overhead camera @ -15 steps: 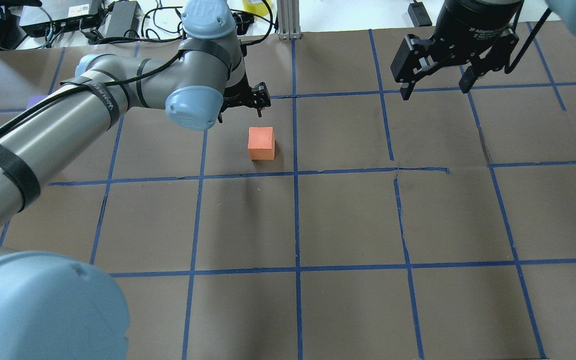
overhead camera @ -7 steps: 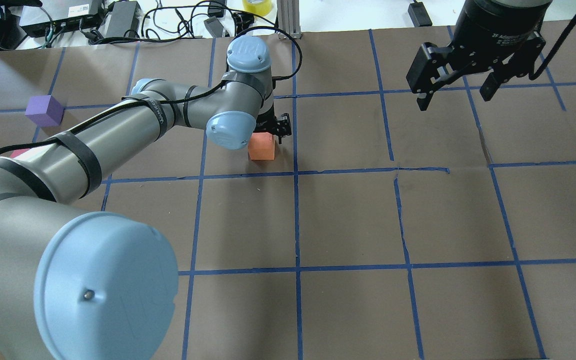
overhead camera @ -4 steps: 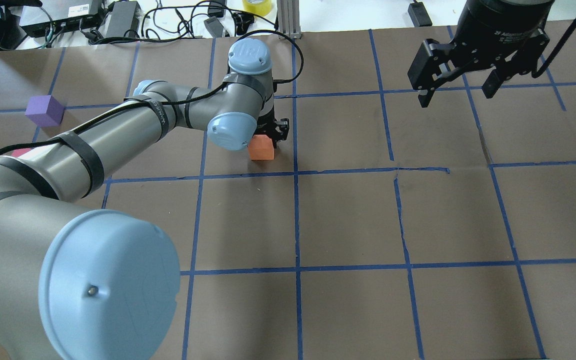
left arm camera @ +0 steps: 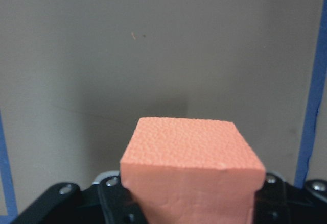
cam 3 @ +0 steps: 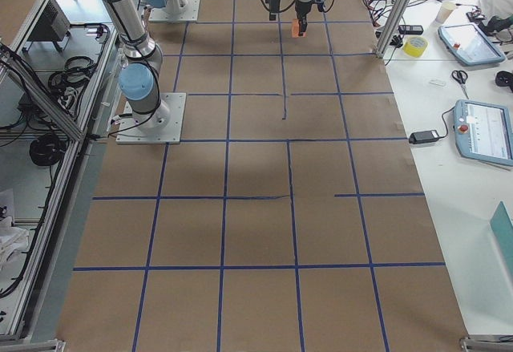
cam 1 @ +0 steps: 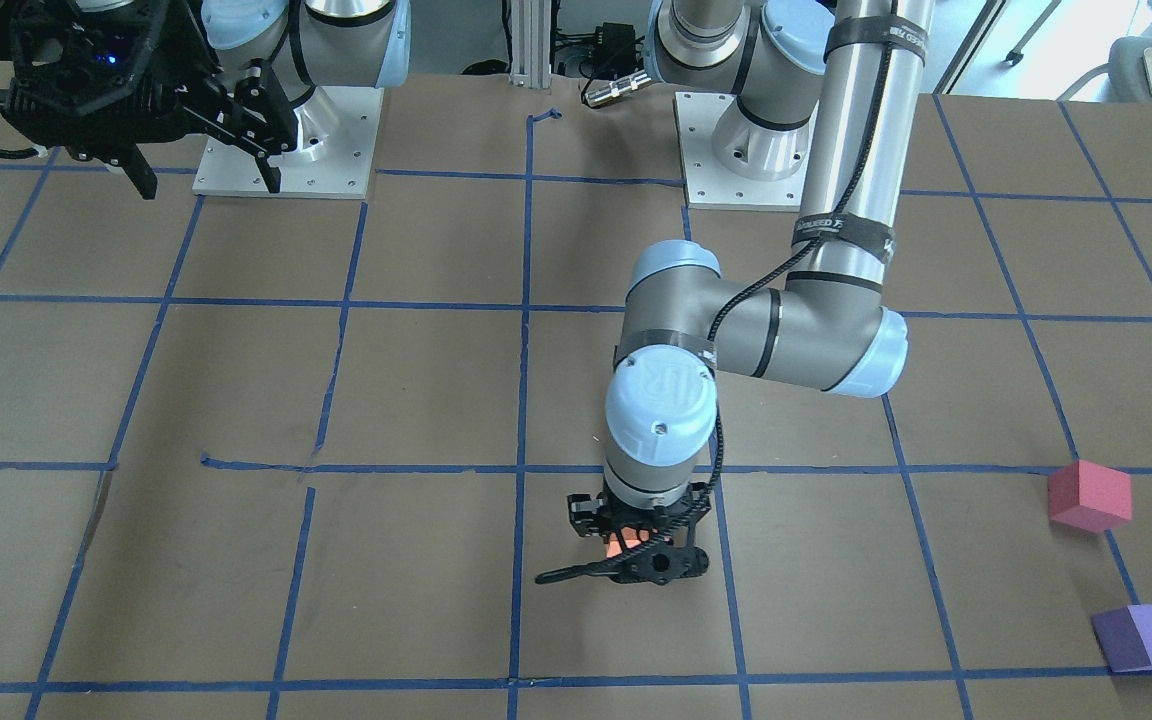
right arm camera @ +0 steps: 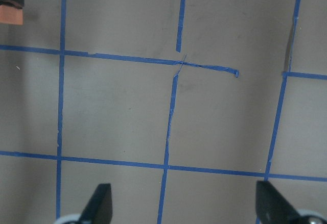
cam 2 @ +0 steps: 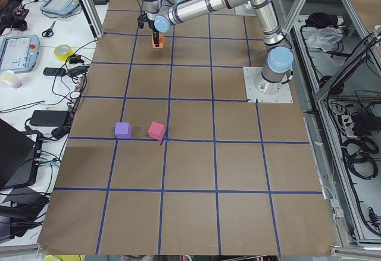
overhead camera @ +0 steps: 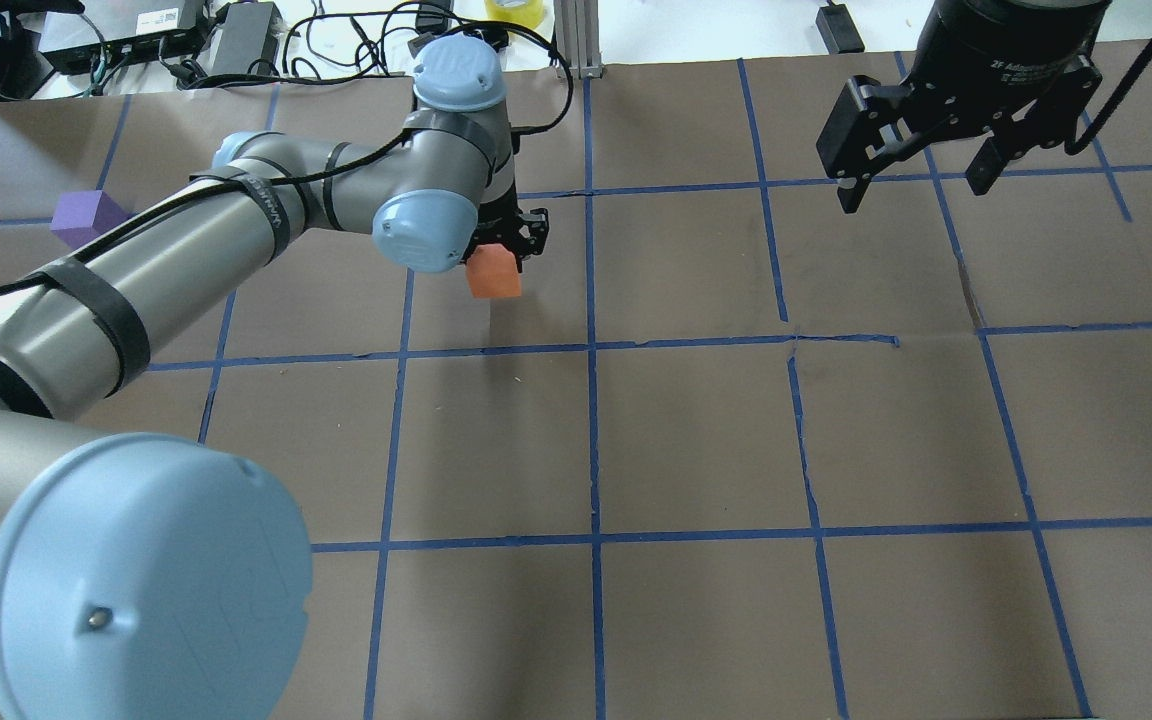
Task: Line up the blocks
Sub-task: 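Carry the orange cube with the left gripper toward the purple cube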
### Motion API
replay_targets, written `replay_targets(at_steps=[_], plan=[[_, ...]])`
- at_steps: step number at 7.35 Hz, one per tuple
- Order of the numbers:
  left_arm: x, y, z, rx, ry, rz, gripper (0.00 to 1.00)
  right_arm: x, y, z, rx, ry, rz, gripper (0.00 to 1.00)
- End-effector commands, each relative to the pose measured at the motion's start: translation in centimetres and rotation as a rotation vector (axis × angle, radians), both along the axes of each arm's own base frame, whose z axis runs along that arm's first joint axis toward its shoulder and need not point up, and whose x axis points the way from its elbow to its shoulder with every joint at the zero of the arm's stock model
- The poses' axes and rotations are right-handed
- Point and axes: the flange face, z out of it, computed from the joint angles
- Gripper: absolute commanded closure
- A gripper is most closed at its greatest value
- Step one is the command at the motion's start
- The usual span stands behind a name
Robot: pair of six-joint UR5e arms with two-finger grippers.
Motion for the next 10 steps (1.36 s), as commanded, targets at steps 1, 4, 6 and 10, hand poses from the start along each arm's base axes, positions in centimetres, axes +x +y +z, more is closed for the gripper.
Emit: replay_targets(at_steps=[1,4,6,10], plan=[[15.6,-3.3,3.0,0.000,0.010,0.200,0.81,0.0,0.0,0.0,-0.001,0.001,-0.001,0.00],[40.1,-4.3,2.0,0.050,-0.041,0.091,1.00,0.0,0.0,-0.1,0.002,0.003,-0.001,0.00],[48.3,-3.3,3.9,0.093,-0.085,0.013,1.00,0.0,0.0,0.0,-0.002,0.003,-0.001,0.00],[53.1,-5.4,1.8,0.081,-0.092,0.039,1.00,0.0,0.0,0.0,-0.001,0.003,-0.001,0.00]])
